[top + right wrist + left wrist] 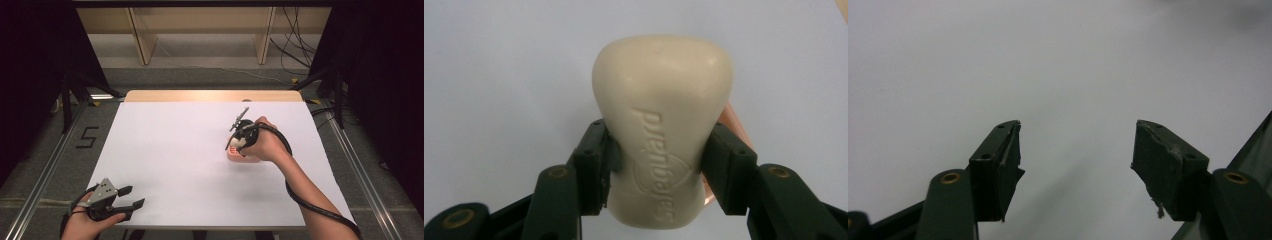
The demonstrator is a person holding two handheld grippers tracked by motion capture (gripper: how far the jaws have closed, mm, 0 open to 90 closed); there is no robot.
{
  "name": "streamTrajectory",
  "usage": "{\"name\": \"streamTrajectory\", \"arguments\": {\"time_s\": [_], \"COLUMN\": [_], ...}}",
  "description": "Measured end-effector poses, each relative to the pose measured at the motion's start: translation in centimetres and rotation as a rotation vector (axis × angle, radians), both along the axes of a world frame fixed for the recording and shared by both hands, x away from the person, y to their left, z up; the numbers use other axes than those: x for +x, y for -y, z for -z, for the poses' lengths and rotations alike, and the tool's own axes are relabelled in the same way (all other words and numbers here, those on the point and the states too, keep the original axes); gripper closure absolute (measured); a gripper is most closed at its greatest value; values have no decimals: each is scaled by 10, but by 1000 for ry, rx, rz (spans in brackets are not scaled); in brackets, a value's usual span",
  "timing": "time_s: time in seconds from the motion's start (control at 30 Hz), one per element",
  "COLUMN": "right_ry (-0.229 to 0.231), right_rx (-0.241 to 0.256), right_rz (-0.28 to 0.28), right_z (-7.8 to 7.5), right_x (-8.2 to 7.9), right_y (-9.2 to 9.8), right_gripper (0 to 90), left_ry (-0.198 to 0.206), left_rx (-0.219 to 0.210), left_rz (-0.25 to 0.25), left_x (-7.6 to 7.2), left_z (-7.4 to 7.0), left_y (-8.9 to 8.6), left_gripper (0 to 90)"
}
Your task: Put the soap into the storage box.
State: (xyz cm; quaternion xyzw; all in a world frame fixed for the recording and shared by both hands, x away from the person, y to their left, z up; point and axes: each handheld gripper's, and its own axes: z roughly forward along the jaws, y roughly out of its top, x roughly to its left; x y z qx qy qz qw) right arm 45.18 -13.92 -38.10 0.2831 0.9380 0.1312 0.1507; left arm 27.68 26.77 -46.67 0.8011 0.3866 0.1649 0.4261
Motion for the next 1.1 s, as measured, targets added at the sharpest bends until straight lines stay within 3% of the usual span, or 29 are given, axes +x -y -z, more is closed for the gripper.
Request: {"name": "streamTrajectory", "arguments": {"time_s": [0.1,0.47,0.6,0.8,1.1], "right_ry": [4,-5,-15,-21,-24], "right_rx": [-6,-36,-59,-78,-91], "right_rz": [-5,-15,-56,-66,-77], "right_z": [1,11,18,22,29], "right_x": [6,27,36,41,45], "right_y": [3,9,9,10,12], "right_gripper": [505,505,504,504,504], "left_ry": [19,13,11,-1,12], "left_rx": [-12,-1,-4,-21,-4], "left_rz": [-6,-7,-3,-15,-2], "left_x": [0,-2,-2,-3,-2], "left_z": [1,0,0,0,0], "left_y": [0,-3,-4,-3,-4], "left_gripper": [353,353,354,354,353]}}
